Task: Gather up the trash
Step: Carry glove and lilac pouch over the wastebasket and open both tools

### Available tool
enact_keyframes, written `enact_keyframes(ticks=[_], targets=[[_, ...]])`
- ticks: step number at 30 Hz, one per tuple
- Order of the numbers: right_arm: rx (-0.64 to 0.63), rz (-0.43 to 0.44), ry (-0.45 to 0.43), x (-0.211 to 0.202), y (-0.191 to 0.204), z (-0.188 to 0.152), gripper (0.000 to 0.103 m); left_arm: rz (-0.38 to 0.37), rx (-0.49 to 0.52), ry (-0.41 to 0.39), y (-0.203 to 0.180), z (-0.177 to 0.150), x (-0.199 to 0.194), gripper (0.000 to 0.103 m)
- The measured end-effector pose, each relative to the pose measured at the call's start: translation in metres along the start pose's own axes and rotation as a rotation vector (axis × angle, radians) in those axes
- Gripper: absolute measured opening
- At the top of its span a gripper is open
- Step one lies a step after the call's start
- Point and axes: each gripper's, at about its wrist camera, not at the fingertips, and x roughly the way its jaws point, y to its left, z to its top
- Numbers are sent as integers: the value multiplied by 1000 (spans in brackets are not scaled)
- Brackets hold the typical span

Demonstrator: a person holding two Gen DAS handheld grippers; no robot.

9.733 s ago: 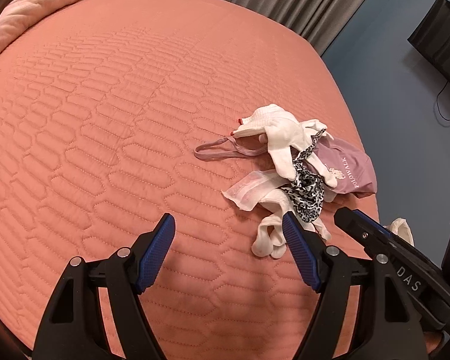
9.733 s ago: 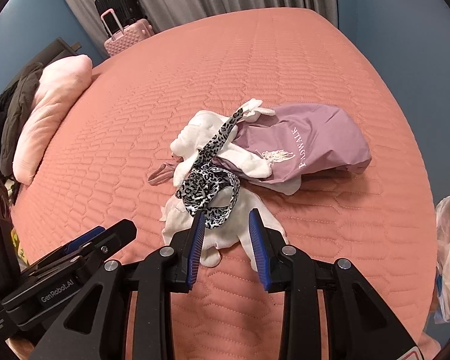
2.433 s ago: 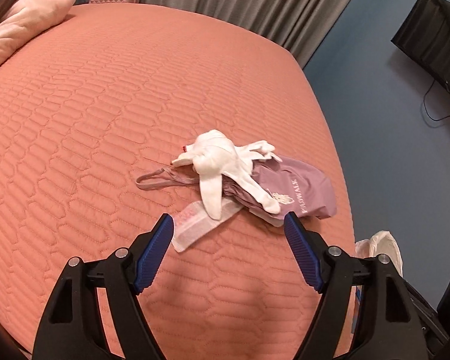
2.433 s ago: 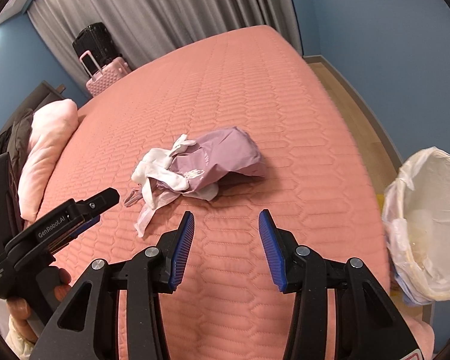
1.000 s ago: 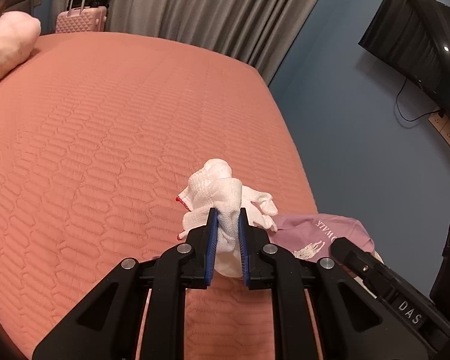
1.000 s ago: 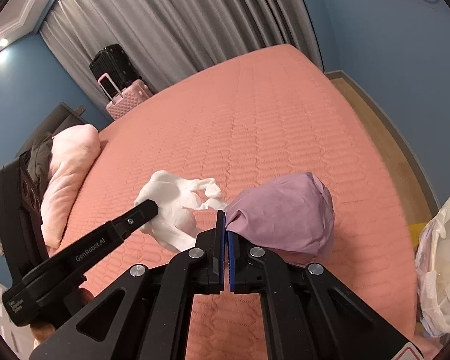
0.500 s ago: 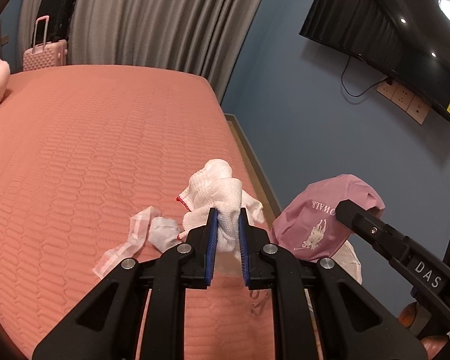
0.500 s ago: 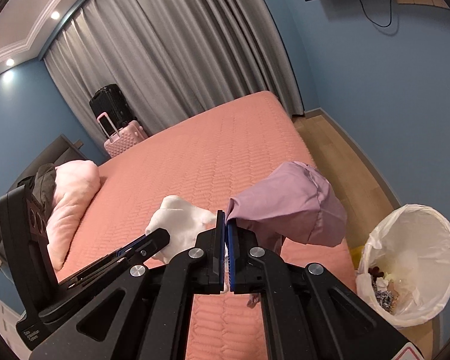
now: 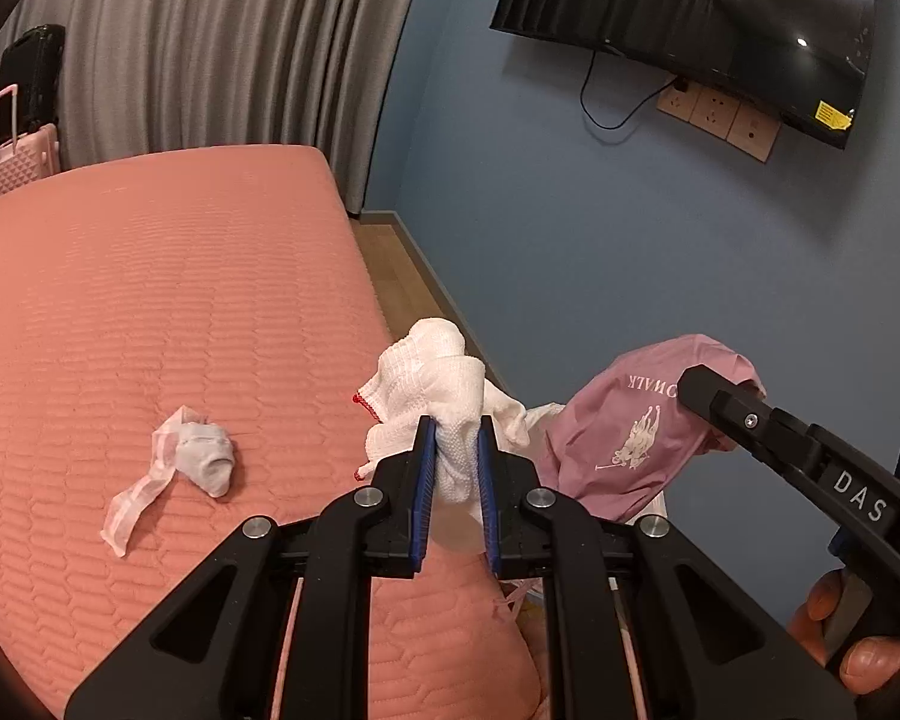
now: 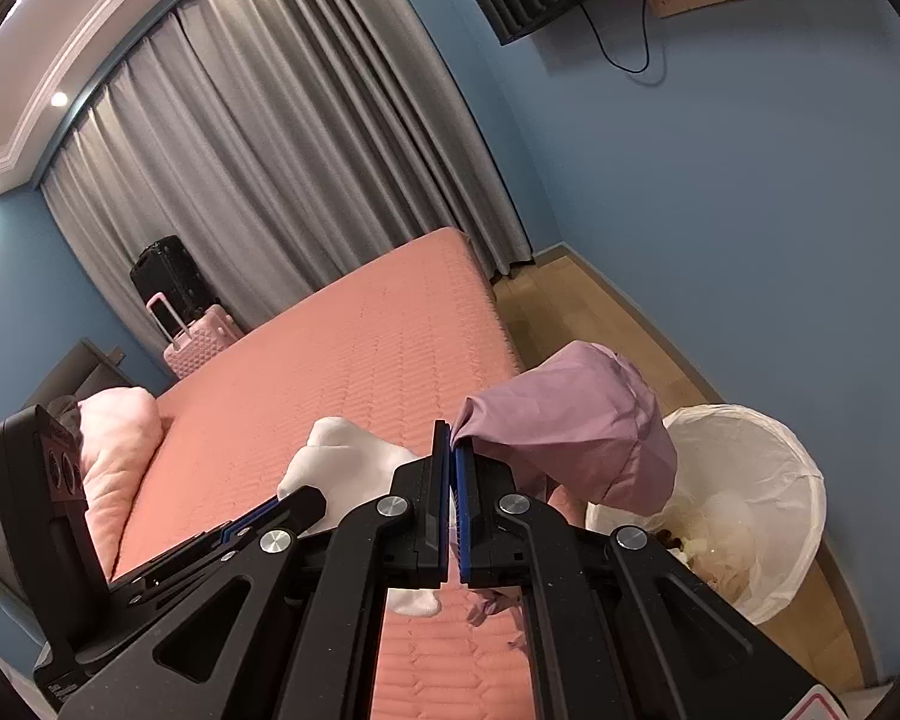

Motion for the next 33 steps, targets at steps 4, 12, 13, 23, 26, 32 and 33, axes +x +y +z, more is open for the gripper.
enact_keyframes(ticks=[4,12,13,23,26,32,33], targets=[[25,-29,-12,-6,-22,0,2,-18,31,23,-22,-4,10,14],[82,-70,-30,-14,-58,2,2,-58,83,74,-54,-7,29,14],[85,-73,-32,-15,-61,2,2,-62,91,77,-58,-7,31,14],[102,-92,-38,-15,-74,5,2,-89,130,110,-89,-5,47,15],[99,-102,-40,-13,-77,7,2,-111,135,116,-94,-3,53,16],[101,-122,-37,-8,-82,9,2,-121,108,113,-103,3,61,45],[99,-125,-35,-8,-84,8,2,-118,109,109,-104,4,61,48]])
